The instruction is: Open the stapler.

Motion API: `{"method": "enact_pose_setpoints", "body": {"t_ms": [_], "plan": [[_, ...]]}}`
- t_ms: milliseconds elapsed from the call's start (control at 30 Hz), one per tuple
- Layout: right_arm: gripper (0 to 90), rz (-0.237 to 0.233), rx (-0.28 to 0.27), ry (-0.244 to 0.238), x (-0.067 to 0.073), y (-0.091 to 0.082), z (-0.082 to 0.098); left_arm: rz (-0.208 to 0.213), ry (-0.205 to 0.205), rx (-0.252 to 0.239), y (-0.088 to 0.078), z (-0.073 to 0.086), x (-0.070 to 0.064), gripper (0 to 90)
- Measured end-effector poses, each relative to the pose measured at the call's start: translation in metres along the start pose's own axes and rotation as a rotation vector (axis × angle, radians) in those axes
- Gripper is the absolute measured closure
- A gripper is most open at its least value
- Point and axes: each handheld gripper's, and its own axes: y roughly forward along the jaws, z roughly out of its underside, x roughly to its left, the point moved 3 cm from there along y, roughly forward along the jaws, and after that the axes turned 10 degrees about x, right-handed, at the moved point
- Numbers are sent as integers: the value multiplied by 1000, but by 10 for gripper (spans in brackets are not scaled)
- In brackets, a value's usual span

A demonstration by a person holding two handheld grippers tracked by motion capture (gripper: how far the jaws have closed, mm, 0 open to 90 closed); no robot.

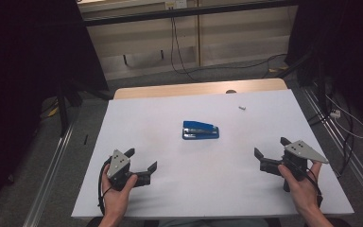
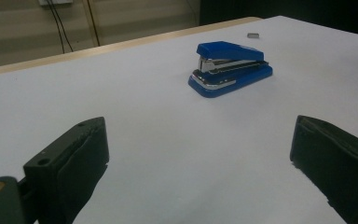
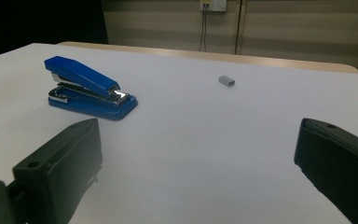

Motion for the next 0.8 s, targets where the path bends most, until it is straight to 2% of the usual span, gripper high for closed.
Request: {"method": "enact_pose_setpoints", "body": {"t_ms": [300,367,767,800], "plan": [[4,-28,16,-7,0,2,0,2,-2,17,3,0,0,45],[23,-29,16,-16,1,2,0,13,-15,23,4,0,0,45],[28,-79,34,-43,9,4,1,24,1,38,10,1,-3,45],[27,-83,33,-44,10,4,0,29,13,35,11,0,-3,45]]}}
